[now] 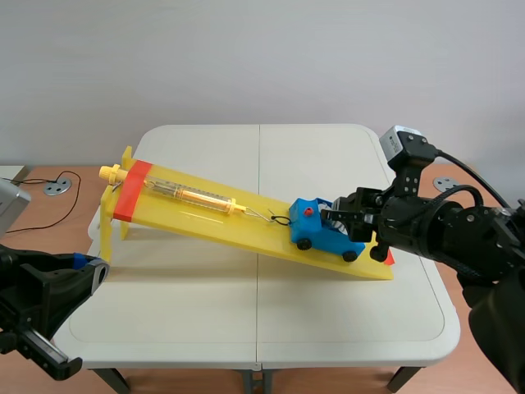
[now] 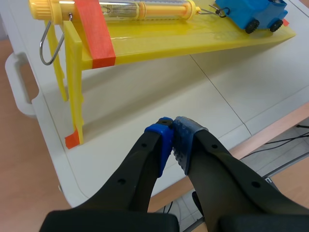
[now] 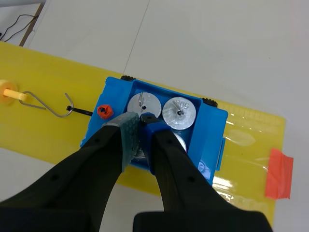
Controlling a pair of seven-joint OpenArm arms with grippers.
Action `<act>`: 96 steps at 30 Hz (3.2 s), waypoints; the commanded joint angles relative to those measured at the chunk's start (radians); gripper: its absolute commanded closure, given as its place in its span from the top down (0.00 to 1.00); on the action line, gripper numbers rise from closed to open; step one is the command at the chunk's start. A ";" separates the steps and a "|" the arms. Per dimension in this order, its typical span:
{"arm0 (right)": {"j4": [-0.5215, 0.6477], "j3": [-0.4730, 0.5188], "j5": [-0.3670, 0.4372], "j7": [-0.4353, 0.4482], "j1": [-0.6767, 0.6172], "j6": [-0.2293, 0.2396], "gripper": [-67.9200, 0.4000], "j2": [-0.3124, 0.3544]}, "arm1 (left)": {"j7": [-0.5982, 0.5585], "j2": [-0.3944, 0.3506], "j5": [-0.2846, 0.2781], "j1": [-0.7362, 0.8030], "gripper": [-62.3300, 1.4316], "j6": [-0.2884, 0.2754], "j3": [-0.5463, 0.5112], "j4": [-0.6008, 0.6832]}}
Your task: Place the four metal weights on the blue cart on the ramp.
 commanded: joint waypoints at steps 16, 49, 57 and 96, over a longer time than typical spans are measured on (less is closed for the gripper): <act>0.025 -0.006 0.067 0.111 0.138 0.183 0.10 -0.011 | -0.107 0.000 -0.074 -0.019 0.09 -0.025 -0.014 0.064; 0.521 0.239 0.142 0.126 -0.360 0.296 0.30 0.357 | -0.104 0.089 -0.039 -0.102 0.06 -0.093 -0.009 0.069; 0.600 0.353 0.143 0.112 -0.605 0.296 0.30 0.388 | -0.111 0.161 0.093 -0.171 0.06 -0.095 0.090 0.075; 0.623 0.620 0.142 0.052 -1.212 0.296 0.30 0.329 | -0.142 0.335 0.556 -0.538 0.06 0.250 0.304 -0.216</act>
